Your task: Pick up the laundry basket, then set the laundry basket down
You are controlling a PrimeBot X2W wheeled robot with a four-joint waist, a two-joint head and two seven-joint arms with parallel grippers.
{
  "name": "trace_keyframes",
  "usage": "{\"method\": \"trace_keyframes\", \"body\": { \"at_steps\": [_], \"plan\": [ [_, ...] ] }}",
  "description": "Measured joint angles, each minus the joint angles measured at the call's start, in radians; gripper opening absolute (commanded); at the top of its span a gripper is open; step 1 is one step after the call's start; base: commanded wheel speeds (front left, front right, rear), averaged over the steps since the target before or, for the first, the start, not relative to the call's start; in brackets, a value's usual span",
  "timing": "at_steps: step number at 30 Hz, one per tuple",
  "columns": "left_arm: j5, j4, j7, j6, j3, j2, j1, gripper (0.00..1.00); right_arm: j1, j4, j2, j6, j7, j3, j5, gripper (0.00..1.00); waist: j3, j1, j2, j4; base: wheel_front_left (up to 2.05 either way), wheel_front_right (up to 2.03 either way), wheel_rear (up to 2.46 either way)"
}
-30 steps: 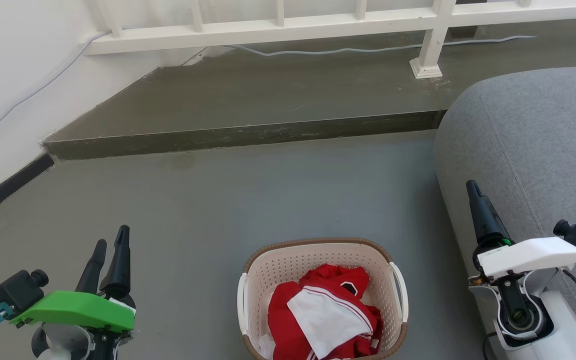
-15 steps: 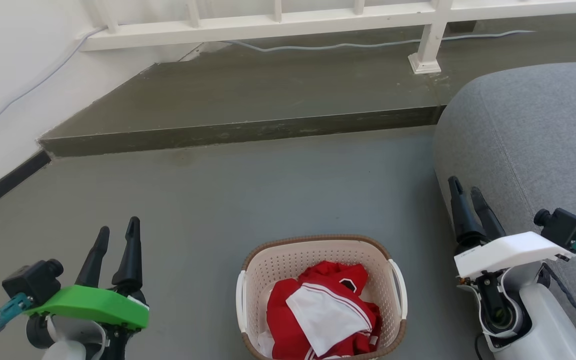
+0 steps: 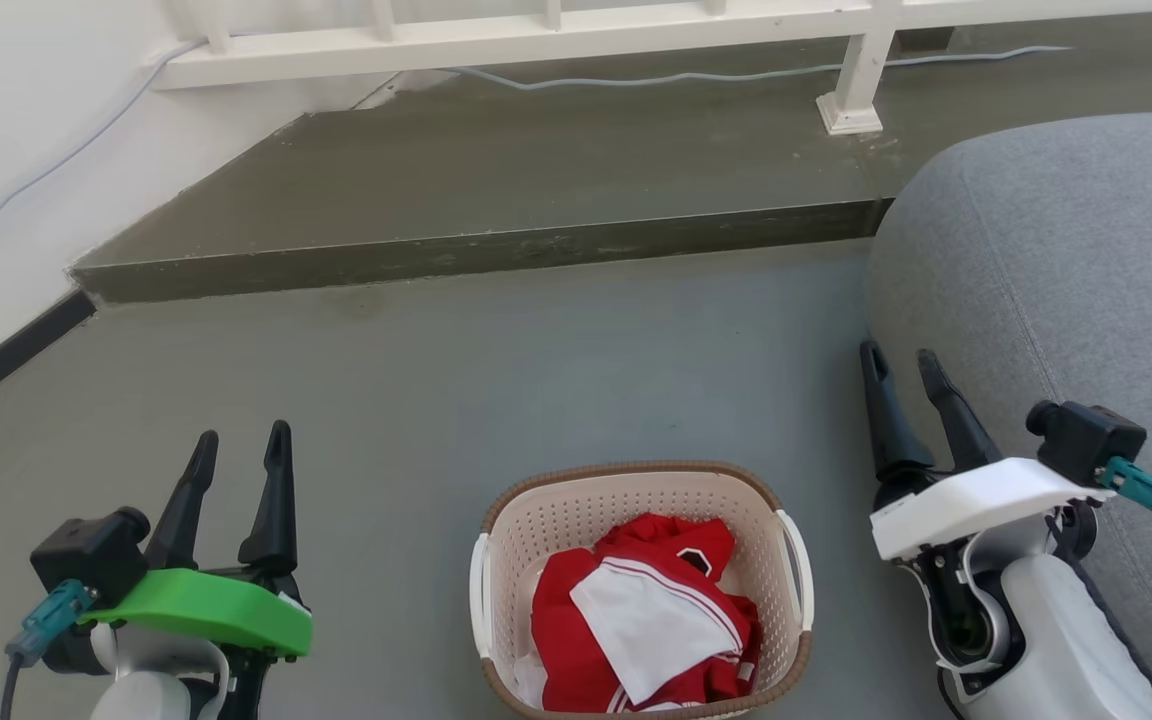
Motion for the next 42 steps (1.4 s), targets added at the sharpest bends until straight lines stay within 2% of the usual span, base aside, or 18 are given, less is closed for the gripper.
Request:
{"method": "trace_keyframes", "body": {
  "at_steps": [17, 42],
  "plan": [
    [0.206, -0.012, -0.053, -0.002, -0.001, -0.016, -0.024, 1.00, -0.017, 0.003, 0.000, -0.012, -0.054, 0.043, -0.219, 1.00, 0.012, -0.0001, 0.0000, -0.007, 0.00, 0.00, 0.00],
    [0.207, -0.013, -0.053, -0.011, 0.038, -0.033, -0.024, 1.00, -0.018, 0.030, 0.014, -0.020, -0.058, 0.018, -0.242, 1.00, 0.038, -0.0001, 0.0000, -0.013, 0.00, 0.00, 0.00]
  ]
}}
